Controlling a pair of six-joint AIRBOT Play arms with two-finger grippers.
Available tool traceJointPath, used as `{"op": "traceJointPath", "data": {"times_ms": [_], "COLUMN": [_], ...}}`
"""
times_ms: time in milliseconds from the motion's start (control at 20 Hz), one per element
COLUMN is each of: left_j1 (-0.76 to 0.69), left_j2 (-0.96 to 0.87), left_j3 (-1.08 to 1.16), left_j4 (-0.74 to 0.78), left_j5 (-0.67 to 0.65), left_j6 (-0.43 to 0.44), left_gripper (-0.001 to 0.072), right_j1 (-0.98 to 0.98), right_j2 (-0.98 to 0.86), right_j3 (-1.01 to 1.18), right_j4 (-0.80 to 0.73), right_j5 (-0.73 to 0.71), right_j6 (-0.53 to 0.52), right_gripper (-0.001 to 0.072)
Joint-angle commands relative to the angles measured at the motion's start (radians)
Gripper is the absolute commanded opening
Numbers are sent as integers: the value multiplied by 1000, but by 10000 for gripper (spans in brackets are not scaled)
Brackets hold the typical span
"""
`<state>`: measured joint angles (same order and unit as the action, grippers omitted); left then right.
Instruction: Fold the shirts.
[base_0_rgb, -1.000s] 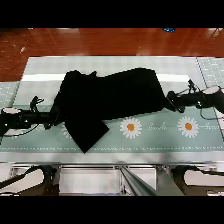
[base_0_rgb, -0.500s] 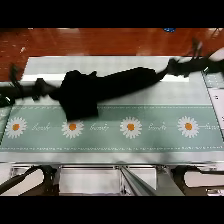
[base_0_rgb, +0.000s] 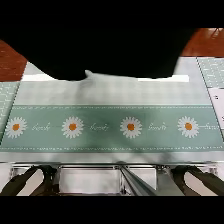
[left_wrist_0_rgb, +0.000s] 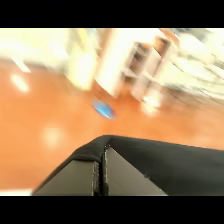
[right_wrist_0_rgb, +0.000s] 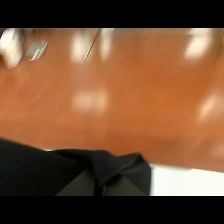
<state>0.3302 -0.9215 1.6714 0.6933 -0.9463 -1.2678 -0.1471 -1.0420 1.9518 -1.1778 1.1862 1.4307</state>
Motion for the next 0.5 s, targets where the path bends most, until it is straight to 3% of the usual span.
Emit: {"op": "traceJointPath", "data": {"times_ms": [0, 300, 450], "left_j1": [0, 0, 0], "left_j2": [142, 354, 373], "left_j3": [111, 111, 109], "left_j4": [289, 557, 596], "left_j5": [3, -204, -309], "left_j6": [-99, -106, -208], "left_gripper": [18, 18, 18], "right_j1": [0, 0, 0], "right_j2": [181, 326, 329], "right_j3": [27, 26, 26], "right_j4": [-151, -167, -163], "right_j5": [85, 313, 384], "right_j6": [23, 59, 82], "right_gripper": [24, 24, 24]}}
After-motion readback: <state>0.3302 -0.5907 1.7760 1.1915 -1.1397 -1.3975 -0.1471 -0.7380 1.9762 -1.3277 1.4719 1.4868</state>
